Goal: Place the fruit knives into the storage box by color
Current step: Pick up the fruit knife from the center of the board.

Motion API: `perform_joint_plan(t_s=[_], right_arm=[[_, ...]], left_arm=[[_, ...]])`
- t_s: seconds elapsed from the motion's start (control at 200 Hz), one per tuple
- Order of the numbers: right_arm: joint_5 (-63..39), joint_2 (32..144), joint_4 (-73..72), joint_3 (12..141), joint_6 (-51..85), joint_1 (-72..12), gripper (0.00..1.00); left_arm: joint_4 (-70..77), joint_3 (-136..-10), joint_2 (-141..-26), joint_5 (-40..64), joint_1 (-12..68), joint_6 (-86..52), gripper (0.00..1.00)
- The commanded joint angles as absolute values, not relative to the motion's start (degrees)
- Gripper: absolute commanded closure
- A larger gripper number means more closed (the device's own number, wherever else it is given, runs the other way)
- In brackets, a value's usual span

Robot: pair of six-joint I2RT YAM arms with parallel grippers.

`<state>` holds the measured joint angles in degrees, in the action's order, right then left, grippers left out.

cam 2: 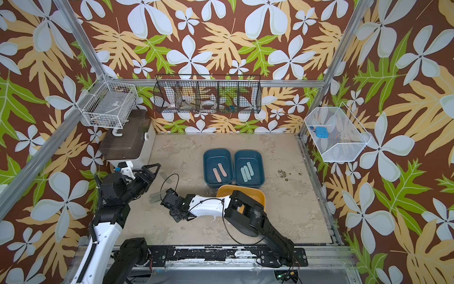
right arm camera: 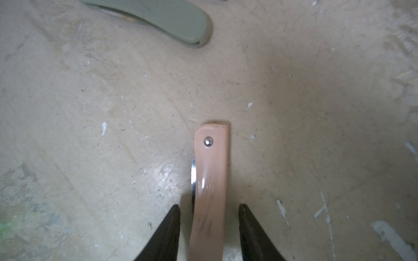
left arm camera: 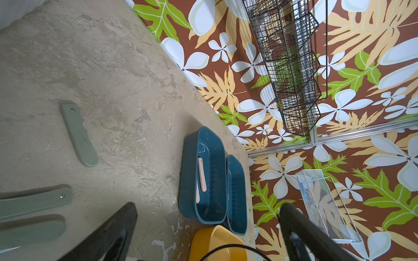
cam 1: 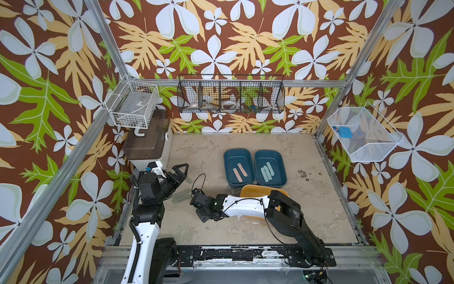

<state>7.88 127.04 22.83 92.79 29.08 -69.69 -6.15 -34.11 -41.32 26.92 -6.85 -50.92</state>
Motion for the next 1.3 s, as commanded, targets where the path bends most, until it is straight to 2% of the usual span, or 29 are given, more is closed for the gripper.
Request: perform_joint_plan(t_s=[0.0, 0.4, 0.741, 1.066, 1.296], right_arm=[[7.5, 127.9, 23.6, 93.0, 28.7, -69.8, 0.60], [11.7, 127.0, 24.7, 93.9, 27.7, -70.0, 0.76], [13.7, 119.8, 24.9, 94.3, 27.2, -67.5, 0.76], [13.8, 110.7, 24.0, 92.5, 25.8, -59.0, 0.76], [12.2, 107.8, 23.0, 91.3, 23.9, -51.0, 0.76]], left_arm=[[-4.3, -34.0, -41.3, 27.3, -7.0, -51.4, 0.00], [-4.0, -34.1, -42.0, 27.8, -7.0, -51.3, 0.00], [-3.7, -35.7, -43.2, 28.9, -7.0, -51.5, 0.00], [-0.4, -37.8, -44.8, 33.7, -6.5, -54.1, 0.00], [1.7, -39.3, -47.4, 29.4, 2.2, -54.8, 0.00]])
